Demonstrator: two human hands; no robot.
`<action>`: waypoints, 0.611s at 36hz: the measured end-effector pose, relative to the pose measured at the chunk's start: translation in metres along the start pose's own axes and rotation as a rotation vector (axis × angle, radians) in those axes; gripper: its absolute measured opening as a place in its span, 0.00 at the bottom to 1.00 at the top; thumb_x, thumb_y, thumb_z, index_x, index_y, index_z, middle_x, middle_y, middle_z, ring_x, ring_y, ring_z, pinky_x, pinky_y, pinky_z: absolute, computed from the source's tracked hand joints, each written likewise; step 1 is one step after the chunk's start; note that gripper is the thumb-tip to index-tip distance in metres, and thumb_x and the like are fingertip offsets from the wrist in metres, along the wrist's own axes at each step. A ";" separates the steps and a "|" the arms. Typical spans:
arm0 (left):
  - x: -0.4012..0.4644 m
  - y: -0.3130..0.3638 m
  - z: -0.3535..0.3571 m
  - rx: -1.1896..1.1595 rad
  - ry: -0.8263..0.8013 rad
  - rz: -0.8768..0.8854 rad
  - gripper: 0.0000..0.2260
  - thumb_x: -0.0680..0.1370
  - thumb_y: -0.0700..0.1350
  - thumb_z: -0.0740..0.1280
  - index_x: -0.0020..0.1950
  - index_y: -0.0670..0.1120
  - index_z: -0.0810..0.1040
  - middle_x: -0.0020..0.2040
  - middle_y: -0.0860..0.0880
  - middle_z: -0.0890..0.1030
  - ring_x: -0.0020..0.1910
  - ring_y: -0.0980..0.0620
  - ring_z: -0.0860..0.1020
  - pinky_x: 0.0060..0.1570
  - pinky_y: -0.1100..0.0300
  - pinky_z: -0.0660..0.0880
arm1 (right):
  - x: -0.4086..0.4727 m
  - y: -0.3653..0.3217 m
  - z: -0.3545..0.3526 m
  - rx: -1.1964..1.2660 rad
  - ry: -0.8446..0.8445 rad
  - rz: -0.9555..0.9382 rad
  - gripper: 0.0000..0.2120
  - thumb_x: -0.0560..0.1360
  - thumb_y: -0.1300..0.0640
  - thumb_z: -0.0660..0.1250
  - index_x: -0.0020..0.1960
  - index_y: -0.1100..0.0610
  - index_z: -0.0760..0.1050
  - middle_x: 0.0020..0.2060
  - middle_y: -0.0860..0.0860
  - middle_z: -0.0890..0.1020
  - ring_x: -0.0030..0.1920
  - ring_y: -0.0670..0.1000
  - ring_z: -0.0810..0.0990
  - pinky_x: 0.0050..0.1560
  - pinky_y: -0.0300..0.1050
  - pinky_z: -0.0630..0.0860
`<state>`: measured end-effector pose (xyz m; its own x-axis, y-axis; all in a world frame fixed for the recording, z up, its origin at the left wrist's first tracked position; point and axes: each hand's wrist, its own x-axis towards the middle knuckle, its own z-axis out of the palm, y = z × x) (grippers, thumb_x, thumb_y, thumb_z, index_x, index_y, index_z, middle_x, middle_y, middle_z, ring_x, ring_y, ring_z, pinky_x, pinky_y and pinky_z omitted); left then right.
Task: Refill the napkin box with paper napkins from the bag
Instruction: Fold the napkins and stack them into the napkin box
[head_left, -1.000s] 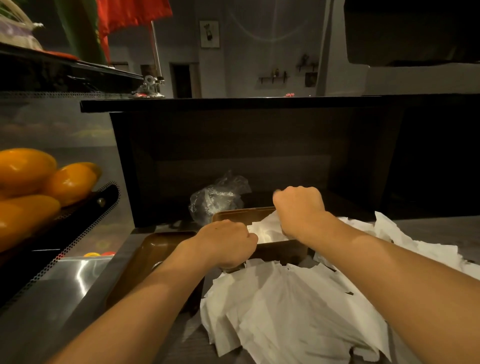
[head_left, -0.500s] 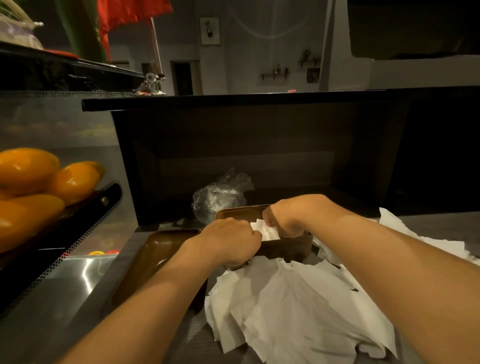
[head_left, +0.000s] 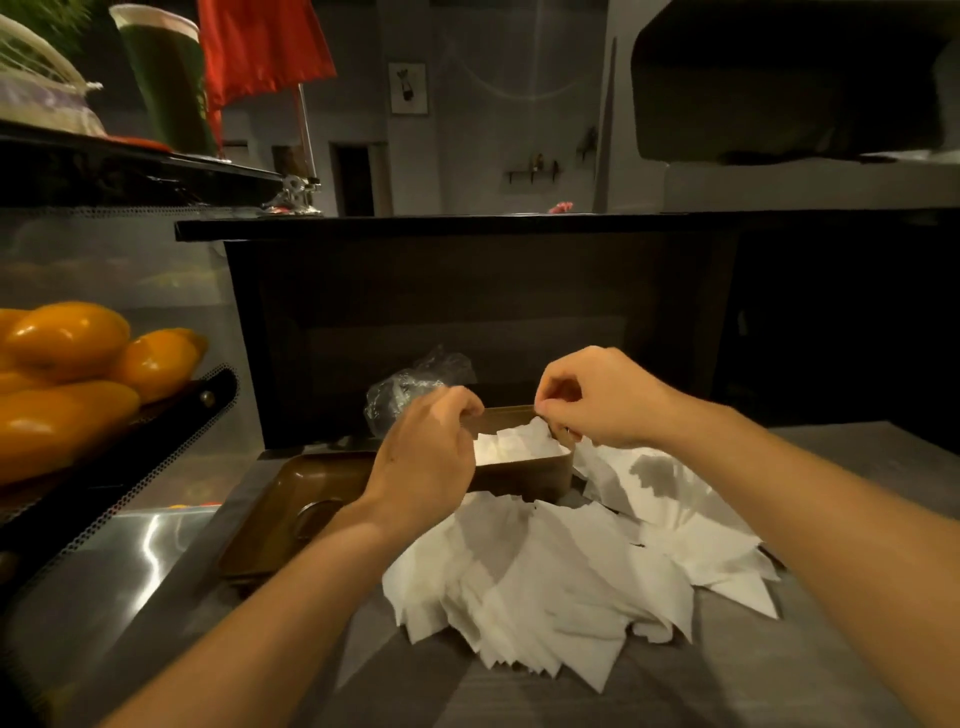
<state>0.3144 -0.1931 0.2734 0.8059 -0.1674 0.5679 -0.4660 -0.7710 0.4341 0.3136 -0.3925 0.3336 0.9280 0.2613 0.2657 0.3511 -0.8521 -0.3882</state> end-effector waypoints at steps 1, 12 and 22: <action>-0.006 0.003 0.000 -0.038 0.046 0.026 0.11 0.83 0.39 0.62 0.62 0.49 0.77 0.58 0.52 0.79 0.55 0.57 0.76 0.55 0.67 0.75 | -0.007 -0.002 0.002 0.036 -0.023 -0.007 0.05 0.79 0.55 0.71 0.45 0.47 0.80 0.39 0.44 0.82 0.40 0.44 0.82 0.39 0.34 0.79; -0.059 0.015 0.014 -0.364 -0.038 -0.117 0.10 0.84 0.42 0.60 0.53 0.57 0.76 0.47 0.53 0.79 0.46 0.53 0.79 0.47 0.52 0.82 | -0.058 -0.003 0.049 0.140 -0.367 -0.035 0.06 0.76 0.53 0.74 0.52 0.45 0.82 0.48 0.43 0.83 0.50 0.45 0.81 0.54 0.43 0.82; -0.059 0.012 0.024 -0.088 -0.235 -0.005 0.03 0.80 0.50 0.66 0.51 0.58 0.79 0.45 0.60 0.80 0.47 0.61 0.78 0.49 0.56 0.80 | -0.066 0.026 0.043 0.028 -0.566 0.083 0.28 0.62 0.34 0.79 0.56 0.40 0.72 0.54 0.40 0.76 0.55 0.45 0.76 0.59 0.49 0.78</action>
<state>0.2697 -0.2070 0.2282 0.8663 -0.3097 0.3920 -0.4834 -0.7177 0.5013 0.2670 -0.4120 0.2683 0.8722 0.4029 -0.2775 0.2705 -0.8698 -0.4126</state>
